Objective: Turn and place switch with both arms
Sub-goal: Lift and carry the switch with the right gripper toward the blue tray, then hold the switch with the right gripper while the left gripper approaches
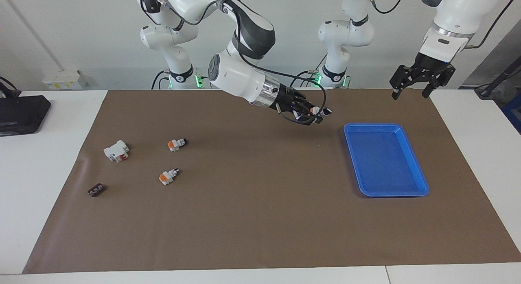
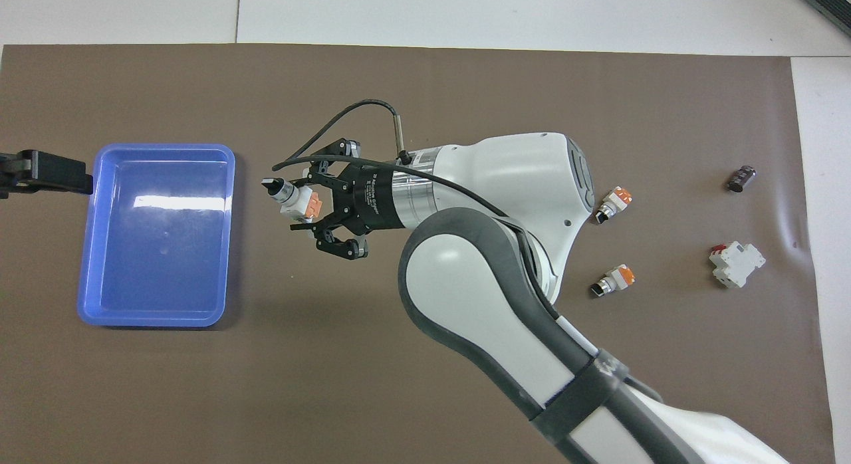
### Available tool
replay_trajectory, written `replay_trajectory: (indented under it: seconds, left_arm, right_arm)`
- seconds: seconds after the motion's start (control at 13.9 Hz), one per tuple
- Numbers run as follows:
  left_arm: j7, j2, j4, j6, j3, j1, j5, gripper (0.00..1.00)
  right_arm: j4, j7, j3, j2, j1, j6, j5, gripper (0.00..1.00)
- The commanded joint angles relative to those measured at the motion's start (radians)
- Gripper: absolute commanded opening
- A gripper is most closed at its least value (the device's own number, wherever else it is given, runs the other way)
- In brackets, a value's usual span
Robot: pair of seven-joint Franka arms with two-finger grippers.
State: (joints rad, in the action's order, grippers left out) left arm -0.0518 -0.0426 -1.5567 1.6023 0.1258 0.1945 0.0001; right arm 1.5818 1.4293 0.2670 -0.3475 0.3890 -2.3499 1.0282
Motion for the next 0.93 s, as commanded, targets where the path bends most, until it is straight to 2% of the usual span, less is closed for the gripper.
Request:
replay_trajectory:
  seconds: [0.0,0.14,0.29,0.43,0.72,0.86]
  left_arm:
    - [-0.002,-0.031,-0.046,0.068,-0.002,0.023,0.009,1.00]
    - [-0.013,-0.033,-0.055,0.088,-0.006,0.022,-0.027,1.00]
    - [-0.039,-0.037,-0.072,0.087,0.006,0.006,-0.174,1.00]
    - [-0.086,-0.036,-0.075,0.076,0.005,0.008,-0.202,1.00]
    - [-0.383,-0.017,-0.083,0.102,-0.006,0.022,-0.392,1.00]
    - [-0.498,0.000,-0.075,0.125,-0.011,0.029,-0.465,0.96]
  right_arm:
    - [0.007,0.008,0.003,0.016,-0.001,-0.006,0.021,0.00]
    - [0.007,0.008,0.003,0.016,-0.005,-0.008,0.021,0.00]
    - [0.007,0.008,0.003,0.022,-0.010,-0.003,0.021,0.00]
    - [0.007,0.008,0.003,0.022,-0.009,-0.003,0.021,0.00]
    - [0.009,0.008,0.003,0.022,-0.009,0.000,0.021,0.00]
    - [0.009,0.008,0.003,0.022,-0.009,0.000,0.021,0.00]
